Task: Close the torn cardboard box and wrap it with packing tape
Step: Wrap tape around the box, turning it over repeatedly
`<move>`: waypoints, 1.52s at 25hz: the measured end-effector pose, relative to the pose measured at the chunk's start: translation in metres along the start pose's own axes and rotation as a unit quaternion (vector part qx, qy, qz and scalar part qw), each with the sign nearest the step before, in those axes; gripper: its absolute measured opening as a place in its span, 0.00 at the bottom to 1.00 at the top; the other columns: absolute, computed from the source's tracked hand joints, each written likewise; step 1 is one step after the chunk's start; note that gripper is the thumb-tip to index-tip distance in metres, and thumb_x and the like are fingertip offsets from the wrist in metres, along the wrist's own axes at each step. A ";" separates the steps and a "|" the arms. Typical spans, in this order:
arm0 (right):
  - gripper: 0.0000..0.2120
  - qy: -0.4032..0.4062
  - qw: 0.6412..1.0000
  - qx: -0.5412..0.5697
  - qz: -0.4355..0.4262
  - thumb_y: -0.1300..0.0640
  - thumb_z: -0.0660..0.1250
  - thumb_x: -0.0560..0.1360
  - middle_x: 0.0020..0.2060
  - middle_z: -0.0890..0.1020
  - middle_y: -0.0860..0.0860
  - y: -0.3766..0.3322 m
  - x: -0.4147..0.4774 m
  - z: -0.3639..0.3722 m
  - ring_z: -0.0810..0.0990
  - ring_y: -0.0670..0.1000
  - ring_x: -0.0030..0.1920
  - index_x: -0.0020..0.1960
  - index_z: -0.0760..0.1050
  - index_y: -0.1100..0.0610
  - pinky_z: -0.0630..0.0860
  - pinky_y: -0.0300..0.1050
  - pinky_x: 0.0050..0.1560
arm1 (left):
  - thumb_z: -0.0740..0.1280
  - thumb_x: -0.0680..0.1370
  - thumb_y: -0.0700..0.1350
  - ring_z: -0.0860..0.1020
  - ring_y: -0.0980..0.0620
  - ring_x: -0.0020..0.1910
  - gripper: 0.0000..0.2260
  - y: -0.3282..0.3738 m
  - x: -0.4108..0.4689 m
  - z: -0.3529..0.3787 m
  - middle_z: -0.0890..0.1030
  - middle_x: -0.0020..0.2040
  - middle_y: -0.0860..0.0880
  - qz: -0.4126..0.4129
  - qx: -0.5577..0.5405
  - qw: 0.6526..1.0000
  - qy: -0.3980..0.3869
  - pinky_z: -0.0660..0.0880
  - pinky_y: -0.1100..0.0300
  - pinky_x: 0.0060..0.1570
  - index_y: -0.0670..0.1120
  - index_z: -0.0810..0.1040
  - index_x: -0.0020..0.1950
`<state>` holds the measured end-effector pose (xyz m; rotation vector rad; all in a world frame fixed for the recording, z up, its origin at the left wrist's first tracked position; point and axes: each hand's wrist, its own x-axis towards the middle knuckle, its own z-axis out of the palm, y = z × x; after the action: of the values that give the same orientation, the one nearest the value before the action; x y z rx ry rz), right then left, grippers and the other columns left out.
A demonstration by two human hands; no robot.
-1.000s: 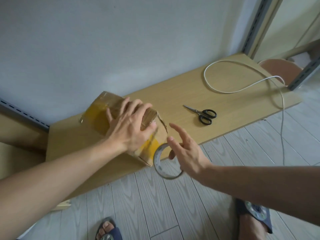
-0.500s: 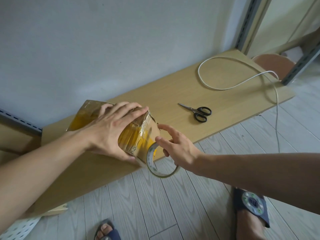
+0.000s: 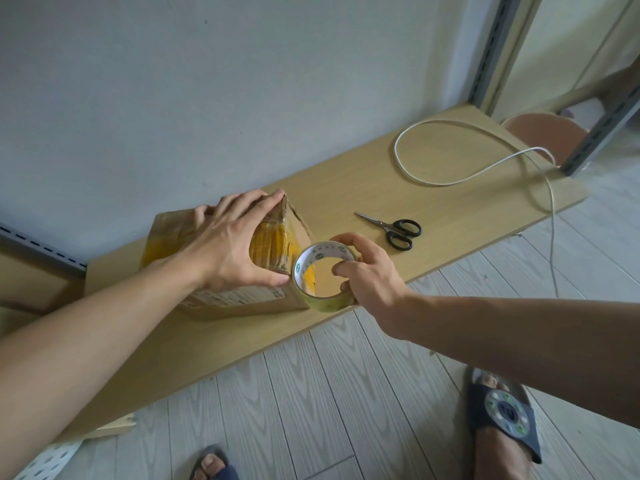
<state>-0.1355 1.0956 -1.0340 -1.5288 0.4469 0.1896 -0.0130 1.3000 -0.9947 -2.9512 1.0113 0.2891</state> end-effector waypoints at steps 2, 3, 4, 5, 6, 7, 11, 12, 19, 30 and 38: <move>0.22 -0.015 0.999 -0.046 -0.006 0.67 0.57 0.74 0.44 0.81 0.52 0.002 -0.001 0.000 0.76 0.49 0.37 0.57 0.76 0.44 0.74 0.43 0.35 | 0.61 0.55 0.80 0.54 0.52 0.77 0.60 0.001 0.001 -0.001 0.54 0.80 0.53 -0.004 0.002 1.000 -0.005 0.55 0.40 0.70 0.62 0.41 0.81; 0.24 -0.027 0.997 -0.075 -0.011 0.67 0.56 0.74 0.45 0.82 0.52 0.003 -0.002 -0.001 0.77 0.49 0.38 0.59 0.75 0.42 0.74 0.44 0.36 | 0.60 0.55 0.81 0.54 0.51 0.77 0.60 0.000 0.001 -0.001 0.54 0.80 0.53 -0.005 0.003 1.000 -0.005 0.55 0.40 0.70 0.62 0.42 0.81; 0.26 -0.040 0.993 -0.107 -0.019 0.67 0.54 0.74 0.45 0.82 0.52 0.005 -0.004 -0.001 0.77 0.49 0.39 0.61 0.73 0.41 0.75 0.45 0.37 | 0.60 0.55 0.82 0.54 0.51 0.77 0.60 0.000 0.002 -0.001 0.54 0.80 0.53 -0.006 0.003 1.000 -0.004 0.55 0.41 0.69 0.62 0.42 0.81; 0.28 -0.049 0.989 -0.139 -0.027 0.67 0.53 0.74 0.45 0.82 0.51 0.004 -0.005 -0.002 0.77 0.49 0.40 0.63 0.72 0.40 0.75 0.45 0.37 | 0.60 0.55 0.82 0.54 0.51 0.77 0.60 0.000 0.002 -0.001 0.54 0.80 0.53 -0.008 0.003 1.000 -0.001 0.56 0.41 0.69 0.62 0.42 0.81; 0.28 -0.052 0.985 -0.163 -0.032 0.66 0.53 0.75 0.45 0.82 0.50 0.003 -0.006 -0.004 0.78 0.49 0.40 0.65 0.70 0.39 0.77 0.45 0.38 | 0.59 0.55 0.83 0.54 0.51 0.77 0.60 0.000 0.002 -0.001 0.54 0.80 0.53 -0.008 0.004 1.000 0.002 0.56 0.41 0.69 0.62 0.42 0.81; 0.29 -0.058 0.983 -0.174 -0.032 0.66 0.54 0.75 0.46 0.81 0.50 0.003 -0.010 -0.005 0.78 0.50 0.41 0.68 0.69 0.39 0.79 0.47 0.39 | 0.59 0.55 0.83 0.54 0.51 0.77 0.60 0.000 0.002 -0.001 0.54 0.81 0.53 -0.008 0.005 1.000 0.003 0.56 0.41 0.69 0.62 0.42 0.81; 0.37 -0.174 0.967 -0.183 -0.016 0.66 0.56 0.77 0.53 0.78 0.55 0.013 -0.043 -0.001 0.81 0.55 0.44 0.75 0.53 0.34 0.83 0.58 0.46 | 0.59 0.56 0.83 0.55 0.50 0.77 0.60 -0.001 0.005 -0.001 0.54 0.81 0.53 -0.011 0.006 1.000 0.001 0.57 0.40 0.69 0.61 0.41 0.81; 0.40 -0.199 0.962 -0.186 -0.010 0.66 0.57 0.76 0.55 0.77 0.56 0.017 -0.052 0.002 0.82 0.56 0.46 0.75 0.50 0.31 0.83 0.58 0.45 | 0.59 0.56 0.83 0.55 0.50 0.77 0.59 -0.001 0.005 -0.001 0.54 0.81 0.53 -0.010 0.007 1.000 0.004 0.57 0.39 0.69 0.61 0.42 0.81; 0.43 -0.214 0.964 -0.154 -0.033 0.66 0.57 0.74 0.52 0.77 0.48 0.016 -0.061 0.011 0.80 0.56 0.50 0.75 0.45 0.28 0.82 0.58 0.46 | 0.59 0.56 0.82 0.55 0.50 0.78 0.60 -0.001 0.004 0.002 0.54 0.81 0.52 -0.009 0.006 1.000 0.011 0.56 0.39 0.69 0.61 0.42 0.82; 0.43 -0.188 0.971 -0.133 -0.068 0.64 0.56 0.74 0.67 0.69 0.48 0.024 -0.066 0.031 0.80 0.53 0.51 0.73 0.45 0.24 0.82 0.57 0.44 | 0.59 0.56 0.82 0.54 0.51 0.77 0.60 0.000 0.002 0.002 0.55 0.80 0.52 -0.008 0.001 1.000 0.017 0.56 0.40 0.69 0.61 0.43 0.82; 0.40 -0.165 0.975 -0.143 -0.047 0.67 0.53 0.78 0.51 0.75 0.51 0.029 -0.069 0.012 0.77 0.49 0.39 0.77 0.47 0.31 0.83 0.50 0.42 | 0.59 0.56 0.82 0.54 0.51 0.77 0.60 0.000 0.002 0.003 0.54 0.80 0.53 -0.003 0.002 1.000 0.012 0.56 0.40 0.69 0.60 0.43 0.82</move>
<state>-0.2076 1.1196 -1.0337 -1.7550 0.0842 0.4415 -0.0118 1.2990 -0.9977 -2.9613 1.0030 0.2531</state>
